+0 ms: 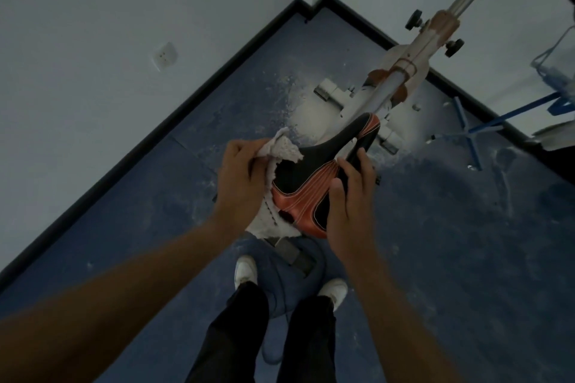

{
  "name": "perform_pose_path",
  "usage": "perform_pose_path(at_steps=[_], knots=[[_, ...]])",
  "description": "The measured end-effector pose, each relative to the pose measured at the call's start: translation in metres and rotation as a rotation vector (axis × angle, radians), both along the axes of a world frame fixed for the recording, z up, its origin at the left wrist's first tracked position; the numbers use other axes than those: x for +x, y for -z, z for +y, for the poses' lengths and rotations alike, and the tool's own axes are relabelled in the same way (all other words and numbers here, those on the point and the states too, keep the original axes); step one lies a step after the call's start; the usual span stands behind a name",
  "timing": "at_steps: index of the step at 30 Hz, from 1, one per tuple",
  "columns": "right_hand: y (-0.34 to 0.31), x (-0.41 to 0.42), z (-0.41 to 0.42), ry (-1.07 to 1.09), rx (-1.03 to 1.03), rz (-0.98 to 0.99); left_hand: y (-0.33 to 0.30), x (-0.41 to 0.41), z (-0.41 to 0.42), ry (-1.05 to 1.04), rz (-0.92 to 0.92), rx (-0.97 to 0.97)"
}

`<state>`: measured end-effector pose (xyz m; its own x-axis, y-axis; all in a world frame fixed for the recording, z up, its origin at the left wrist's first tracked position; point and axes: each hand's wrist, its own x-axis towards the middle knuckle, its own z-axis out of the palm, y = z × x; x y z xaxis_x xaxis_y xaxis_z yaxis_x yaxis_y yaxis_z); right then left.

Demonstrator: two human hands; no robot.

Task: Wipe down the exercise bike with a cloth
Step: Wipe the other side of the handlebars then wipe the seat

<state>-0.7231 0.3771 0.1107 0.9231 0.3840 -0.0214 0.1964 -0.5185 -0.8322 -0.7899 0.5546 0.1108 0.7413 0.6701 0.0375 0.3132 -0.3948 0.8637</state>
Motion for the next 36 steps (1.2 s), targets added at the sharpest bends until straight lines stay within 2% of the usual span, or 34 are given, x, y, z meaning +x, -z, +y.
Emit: perform_pose_path(at_steps=[4, 7, 9, 11, 14, 16, 18, 21, 25, 28, 31, 36], knots=[[0.0, 0.002, 0.0, 0.007, 0.025, 0.009, -0.005, -0.003, -0.022, -0.037, 0.029, -0.142], [0.002, 0.003, 0.0, 0.008, 0.025, -0.004, -0.013, -0.015, -0.038, 0.037, 0.027, -0.279], [0.002, 0.004, 0.0, 0.013, 0.029, -0.029, -0.013, -0.006, -0.032, 0.093, 0.052, -0.297], [0.002, 0.004, 0.001, 0.018, 0.048, -0.029, -0.013, 0.016, -0.018, 0.196, 0.151, -0.225], [0.001, 0.004, 0.0, 0.018, 0.081, -0.018, -0.015, 0.061, -0.002, 0.47, 0.367, 0.015], [0.001, 0.003, 0.0, 0.021, 0.099, -0.02, -0.014, 0.093, -0.003, 0.639, 0.421, 0.128], [0.001, 0.003, 0.0, 0.026, 0.11, -0.02, -0.014, 0.121, -0.011, 0.767, 0.402, 0.141], [0.002, 0.003, 0.0, 0.022, 0.118, -0.026, -0.015, 0.14, -0.02, 0.853, 0.368, 0.13], [0.004, 0.004, 0.001, 0.04, 0.137, -0.02, -0.017, 0.107, -0.007, 0.93, 0.232, 0.288], [0.004, 0.004, 0.001, 0.024, 0.146, -0.039, -0.015, 0.064, 0.009, 0.865, 0.151, 0.352], [0.003, 0.003, -0.001, 0.028, 0.149, -0.042, -0.011, 0.025, 0.015, 0.717, 0.119, 0.222], [-0.001, 0.001, 0.0, 0.042, 0.14, -0.049, -0.017, -0.012, -0.024, 0.331, 0.033, 0.007]])
